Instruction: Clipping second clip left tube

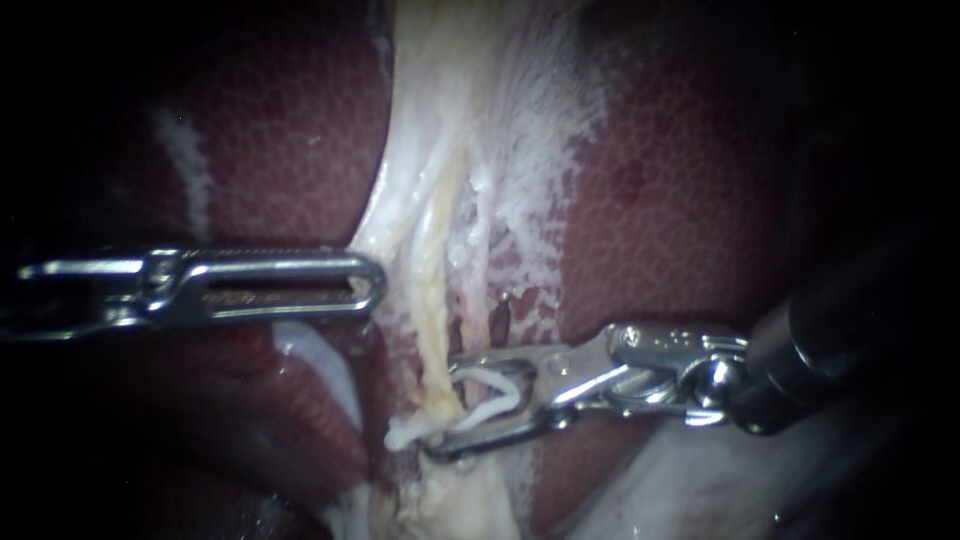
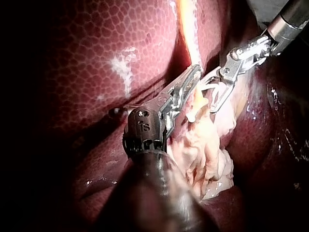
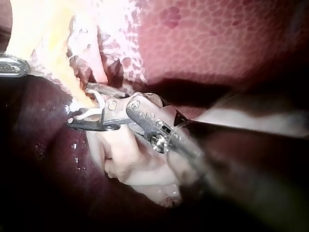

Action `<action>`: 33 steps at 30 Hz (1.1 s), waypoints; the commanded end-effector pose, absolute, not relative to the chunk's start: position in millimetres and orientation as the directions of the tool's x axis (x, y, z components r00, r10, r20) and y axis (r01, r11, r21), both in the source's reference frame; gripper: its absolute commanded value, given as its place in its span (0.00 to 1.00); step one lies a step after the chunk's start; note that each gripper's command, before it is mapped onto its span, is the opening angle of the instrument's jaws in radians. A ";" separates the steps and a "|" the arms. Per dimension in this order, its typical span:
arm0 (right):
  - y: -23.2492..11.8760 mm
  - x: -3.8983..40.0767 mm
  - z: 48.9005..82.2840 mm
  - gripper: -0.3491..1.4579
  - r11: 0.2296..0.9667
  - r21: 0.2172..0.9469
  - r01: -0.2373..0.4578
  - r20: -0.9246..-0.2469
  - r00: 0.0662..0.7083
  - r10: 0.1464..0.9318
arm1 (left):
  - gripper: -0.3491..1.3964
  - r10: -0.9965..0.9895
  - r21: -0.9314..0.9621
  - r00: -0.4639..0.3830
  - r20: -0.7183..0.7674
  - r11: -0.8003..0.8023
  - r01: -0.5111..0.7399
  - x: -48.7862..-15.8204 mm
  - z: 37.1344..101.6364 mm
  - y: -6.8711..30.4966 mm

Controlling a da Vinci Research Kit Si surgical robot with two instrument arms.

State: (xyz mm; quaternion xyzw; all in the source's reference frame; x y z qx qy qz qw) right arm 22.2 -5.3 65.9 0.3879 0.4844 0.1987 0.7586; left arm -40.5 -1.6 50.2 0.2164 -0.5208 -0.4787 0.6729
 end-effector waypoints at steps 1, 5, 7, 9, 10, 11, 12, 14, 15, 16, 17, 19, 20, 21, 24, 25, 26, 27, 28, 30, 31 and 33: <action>-5.3 22.3 65.9 0.49 0.622 0.780 0.074 -0.582 0.451 0.676 | 0.00 -0.870 0.789 -0.002 0.493 0.447 0.421 -40.5 50.4 -1.6; -5.4 22.7 65.8 0.49 0.616 0.784 0.076 -0.580 0.444 0.683 | 0.00 -0.870 0.789 -0.002 0.494 0.446 0.423 -40.3 50.9 -1.3; -5.4 23.0 65.7 0.49 0.615 0.785 0.081 -0.582 0.437 0.686 | 0.00 -0.869 0.788 -0.003 0.494 0.446 0.425 -40.1 51.2 -1.2; -5.4 23.4 65.7 0.49 0.615 0.784 0.084 -0.583 0.437 0.684 | 0.00 -0.869 0.787 -0.004 0.494 0.445 0.427 -40.0 51.4 -1.1; -5.4 23.5 65.7 0.49 0.615 0.784 0.086 -0.584 0.438 0.684 | 0.00 -0.869 0.787 -0.004 0.494 0.446 0.427 -40.0 51.5 -1.1; -5.5 23.8 65.8 0.49 0.615 0.784 0.090 -0.586 0.436 0.683 | 0.00 -0.869 0.787 -0.004 0.494 0.446 0.427 -40.0 51.5 -1.0; -5.5 24.0 65.8 0.49 0.615 0.783 0.092 -0.587 0.436 0.682 | 0.00 -0.869 0.787 -0.004 0.494 0.446 0.427 -40.0 51.5 -1.0; -5.9 24.5 66.1 0.49 0.613 0.784 0.098 -0.587 0.436 0.682 | 0.00 -0.869 0.787 -0.004 0.494 0.445 0.427 -40.0 51.5 -1.1; -5.9 24.7 66.2 0.49 0.613 0.783 0.099 -0.588 0.436 0.681 | 0.00 -0.869 0.787 -0.004 0.494 0.445 0.427 -40.0 51.5 -1.1; -6.1 25.0 66.4 0.48 0.611 0.786 0.099 -0.586 0.437 0.682 | 0.00 -0.869 0.787 -0.004 0.494 0.445 0.427 -40.0 51.4 -1.1; -6.2 25.3 66.5 0.48 0.611 0.785 0.102 -0.587 0.438 0.681 | 0.00 -0.869 0.787 -0.004 0.494 0.445 0.427 -40.0 51.4 -1.1; -6.3 25.8 66.8 0.47 0.612 0.783 0.109 -0.591 0.437 0.678 | 0.00 -0.869 0.787 -0.004 0.494 0.445 0.427 -40.0 51.4 -1.1; -6.4 26.0 66.9 0.47 0.612 0.783 0.112 -0.592 0.438 0.677 | 0.00 -0.869 0.787 -0.004 0.494 0.445 0.427 -40.0 51.4 -1.1; -6.4 26.1 66.9 0.47 0.608 0.786 0.115 -0.590 0.436 0.680 | 0.00 -0.869 0.787 -0.004 0.494 0.445 0.427 -40.0 51.4 -1.1; -6.3 26.5 66.9 0.44 0.602 0.788 0.127 -0.591 0.426 0.685 | 0.00 -0.869 0.787 -0.005 0.494 0.445 0.428 -40.1 51.3 -1.1; -6.3 26.6 66.9 0.43 0.602 0.788 0.128 -0.592 0.424 0.685 | 0.00 -0.869 0.787 -0.005 0.494 0.445 0.428 -40.1 51.3 -1.1; -6.3 26.7 66.9 0.43 0.602 0.788 0.128 -0.592 0.424 0.685 | 0.00 -0.869 0.787 -0.005 0.494 0.445 0.428 -40.1 51.3 -1.1; -6.2 26.9 66.9 0.42 0.602 0.788 0.128 -0.592 0.423 0.685 | 0.00 -0.869 0.787 -0.005 0.494 0.445 0.428 -40.1 51.3 -1.1; -6.2 27.0 67.0 0.42 0.602 0.788 0.127 -0.592 0.423 0.686 | 0.00 -0.869 0.787 -0.005 0.494 0.445 0.428 -40.1 51.3 -1.1; -6.2 27.1 67.0 0.42 0.602 0.788 0.128 -0.593 0.421 0.687 | 0.00 -0.869 0.787 -0.005 0.494 0.445 0.428 -40.1 51.2 -1.2; -6.1 27.1 66.9 0.41 0.602 0.788 0.127 -0.592 0.420 0.687 | 0.00 -0.869 0.787 -0.005 0.494 0.445 0.428 -40.1 51.2 -1.2; -6.1 27.1 66.9 0.41 0.601 0.789 0.128 -0.593 0.418 0.688 | 0.00 -0.869 0.787 -0.005 0.494 0.445 0.428 -40.1 51.2 -1.2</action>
